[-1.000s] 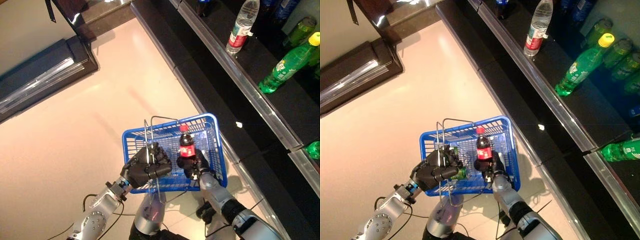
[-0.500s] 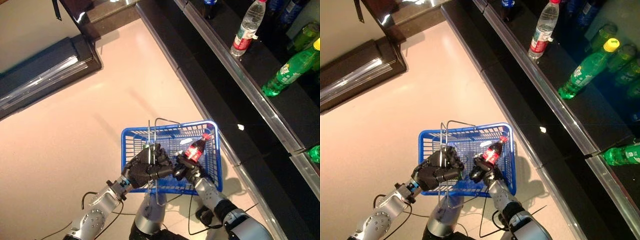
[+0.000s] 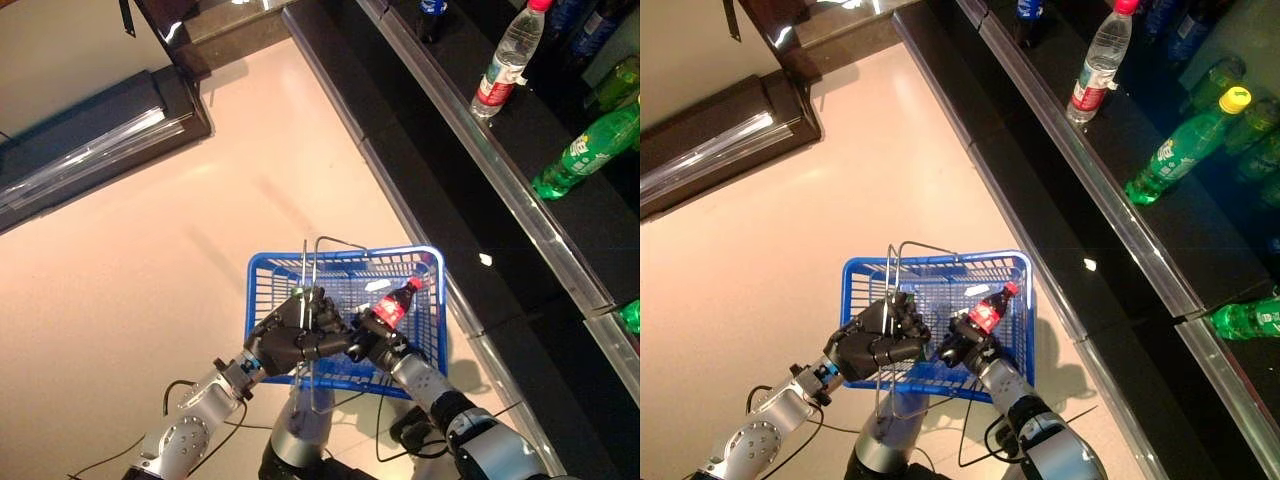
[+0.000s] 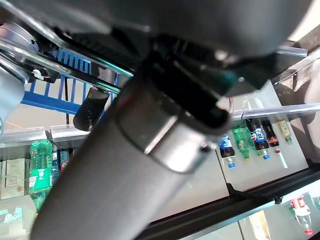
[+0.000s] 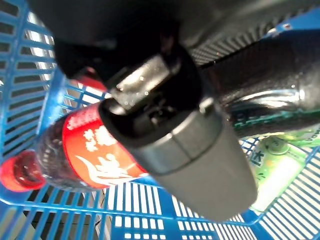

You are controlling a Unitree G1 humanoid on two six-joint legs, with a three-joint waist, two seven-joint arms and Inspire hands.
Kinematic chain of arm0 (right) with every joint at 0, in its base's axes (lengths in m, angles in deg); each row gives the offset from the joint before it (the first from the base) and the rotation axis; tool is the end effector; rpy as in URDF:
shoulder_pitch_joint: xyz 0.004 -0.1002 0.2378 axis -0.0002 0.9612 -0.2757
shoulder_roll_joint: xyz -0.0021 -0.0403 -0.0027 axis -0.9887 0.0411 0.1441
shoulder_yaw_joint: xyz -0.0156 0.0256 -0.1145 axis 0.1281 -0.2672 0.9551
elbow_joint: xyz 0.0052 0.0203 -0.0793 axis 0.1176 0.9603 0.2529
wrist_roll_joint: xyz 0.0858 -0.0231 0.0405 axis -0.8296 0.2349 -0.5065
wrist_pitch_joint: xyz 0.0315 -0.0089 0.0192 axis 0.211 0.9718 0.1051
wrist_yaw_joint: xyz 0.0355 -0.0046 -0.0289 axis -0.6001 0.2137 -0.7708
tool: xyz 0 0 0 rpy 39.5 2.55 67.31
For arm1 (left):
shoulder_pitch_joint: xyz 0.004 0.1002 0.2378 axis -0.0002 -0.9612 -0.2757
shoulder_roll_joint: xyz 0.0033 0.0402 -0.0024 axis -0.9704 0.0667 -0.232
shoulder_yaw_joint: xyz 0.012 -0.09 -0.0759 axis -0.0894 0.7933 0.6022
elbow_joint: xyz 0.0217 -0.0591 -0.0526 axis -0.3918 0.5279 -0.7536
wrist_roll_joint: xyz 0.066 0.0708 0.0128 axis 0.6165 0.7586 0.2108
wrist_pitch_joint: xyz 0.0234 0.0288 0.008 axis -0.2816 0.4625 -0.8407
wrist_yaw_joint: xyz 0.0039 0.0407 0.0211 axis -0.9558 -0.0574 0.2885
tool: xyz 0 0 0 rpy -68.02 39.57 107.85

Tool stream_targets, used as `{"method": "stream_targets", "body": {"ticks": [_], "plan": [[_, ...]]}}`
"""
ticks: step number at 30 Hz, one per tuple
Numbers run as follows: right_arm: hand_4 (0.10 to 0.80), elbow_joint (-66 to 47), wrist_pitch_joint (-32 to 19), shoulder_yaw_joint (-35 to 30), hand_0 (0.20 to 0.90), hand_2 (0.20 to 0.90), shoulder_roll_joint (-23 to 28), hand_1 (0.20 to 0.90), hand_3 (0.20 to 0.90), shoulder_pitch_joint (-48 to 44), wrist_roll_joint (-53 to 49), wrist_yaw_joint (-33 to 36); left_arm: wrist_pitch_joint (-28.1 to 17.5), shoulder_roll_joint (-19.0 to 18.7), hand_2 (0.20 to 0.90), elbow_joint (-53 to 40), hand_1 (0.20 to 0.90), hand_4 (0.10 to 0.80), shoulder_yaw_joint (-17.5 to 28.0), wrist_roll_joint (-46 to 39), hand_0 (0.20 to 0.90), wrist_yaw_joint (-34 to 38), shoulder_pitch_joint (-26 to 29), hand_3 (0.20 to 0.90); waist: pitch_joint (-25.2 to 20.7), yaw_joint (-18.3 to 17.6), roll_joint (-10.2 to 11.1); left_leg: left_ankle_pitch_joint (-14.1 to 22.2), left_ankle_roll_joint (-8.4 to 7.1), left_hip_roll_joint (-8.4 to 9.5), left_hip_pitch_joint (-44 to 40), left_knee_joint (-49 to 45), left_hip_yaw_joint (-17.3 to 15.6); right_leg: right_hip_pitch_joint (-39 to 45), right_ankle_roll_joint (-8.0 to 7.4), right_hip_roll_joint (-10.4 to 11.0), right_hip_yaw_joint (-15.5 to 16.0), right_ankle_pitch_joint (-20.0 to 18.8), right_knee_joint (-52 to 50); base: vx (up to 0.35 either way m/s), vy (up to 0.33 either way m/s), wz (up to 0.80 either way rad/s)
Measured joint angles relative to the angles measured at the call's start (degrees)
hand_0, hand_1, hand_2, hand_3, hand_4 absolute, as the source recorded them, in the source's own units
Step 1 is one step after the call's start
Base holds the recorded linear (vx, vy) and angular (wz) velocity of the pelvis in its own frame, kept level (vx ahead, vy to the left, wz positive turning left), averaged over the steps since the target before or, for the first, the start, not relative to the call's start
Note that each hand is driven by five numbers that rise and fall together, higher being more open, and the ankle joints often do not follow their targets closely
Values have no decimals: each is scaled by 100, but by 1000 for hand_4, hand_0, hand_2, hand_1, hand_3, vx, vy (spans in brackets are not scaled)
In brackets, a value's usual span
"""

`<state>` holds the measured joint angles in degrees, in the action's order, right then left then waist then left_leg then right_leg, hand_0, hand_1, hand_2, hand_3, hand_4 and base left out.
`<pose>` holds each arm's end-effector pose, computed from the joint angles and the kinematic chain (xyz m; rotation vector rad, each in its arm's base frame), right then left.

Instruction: Pick up the drink and place into the basket.

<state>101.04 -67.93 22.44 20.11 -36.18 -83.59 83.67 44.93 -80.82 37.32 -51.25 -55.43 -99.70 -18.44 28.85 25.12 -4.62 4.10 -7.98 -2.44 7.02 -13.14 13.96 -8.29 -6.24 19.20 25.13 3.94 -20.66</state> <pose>0.2523 -0.1210 -0.0472 0.8211 0.7572 -0.1955 0.1751 0.1943 0.0251 -0.7117 0.2007 -0.7508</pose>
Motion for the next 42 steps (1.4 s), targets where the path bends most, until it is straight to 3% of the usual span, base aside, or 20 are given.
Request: {"method": "stream_targets", "body": {"ticks": [11, 18, 22, 25, 32, 37, 42], "plan": [[800, -221, -5, -88, 900, 900, 69, 900, 900, 112, -64, -389, 81, -53, 300, 3, 300, 100, 4, 26, 300, 223, -15, 200, -2, -22, 40, 6, 10, -10, -96, 7, -14, 127, -1, -37, -10, -65, 135, 0, 0, 0], [800, -2239, -306, 150, 900, 900, 271, 900, 900, 1147, 105, -432, 68, -79, 300, 3, 300, 100, 168, 63, 300, 289, -147, 200, 50, -75, 218, 7, 9, -48, -83, 8, -26, 147, -21, -121, -35, -90, 238, 0, 0, 0], [800, -3507, -313, 552, 900, 900, 339, 900, 900, 1810, 444, -441, -97, -47, 300, 21, 300, 100, 533, 357, 300, 417, -484, 200, 60, -302, 402, 21, 7, -92, -77, 14, -78, 160, 1, -181, -50, -152, 331, -18, -7, -5], [800, -4096, -209, 648, 900, 900, 529, 900, 900, 2081, 751, -435, -241, -47, 300, 144, 300, 100, 562, 462, 300, 507, -527, 200, 60, -361, 416, 31, 20, -122, -65, 15, -131, 160, -8, -235, -85, -215, 412, -17, 2, -9], [800, -6248, 73, 740, 900, 900, 1495, 900, 900, 2795, 1282, -772, -815, 127, 300, 387, 300, 100, 760, 591, 300, 984, -888, 200, 35, -666, 537, 30, 16, -196, -102, 67, -228, 149, 16, -336, -228, -313, 518, -11, -7, -7], [800, -6639, 42, 649, 900, 900, 1650, 900, 900, 3159, 1329, -1388, -1243, 173, 300, 771, 300, 100, 789, 1032, 300, 1496, -1099, 200, -19, -875, 635, 21, 2, -293, -261, 204, -369, 205, 28, -427, -320, -336, 607, 4, -8, -12], [800, -6645, -138, 610, 900, 900, 1589, 900, 900, 3442, 1204, -2115, -1626, 628, 300, 1591, 300, 100, 967, 1322, 300, 2207, -1050, 200, -147, -1080, 807, 10, -10, -358, -435, 347, -566, 260, 17, -501, -469, -392, 744, -10, -35, -17]]}}
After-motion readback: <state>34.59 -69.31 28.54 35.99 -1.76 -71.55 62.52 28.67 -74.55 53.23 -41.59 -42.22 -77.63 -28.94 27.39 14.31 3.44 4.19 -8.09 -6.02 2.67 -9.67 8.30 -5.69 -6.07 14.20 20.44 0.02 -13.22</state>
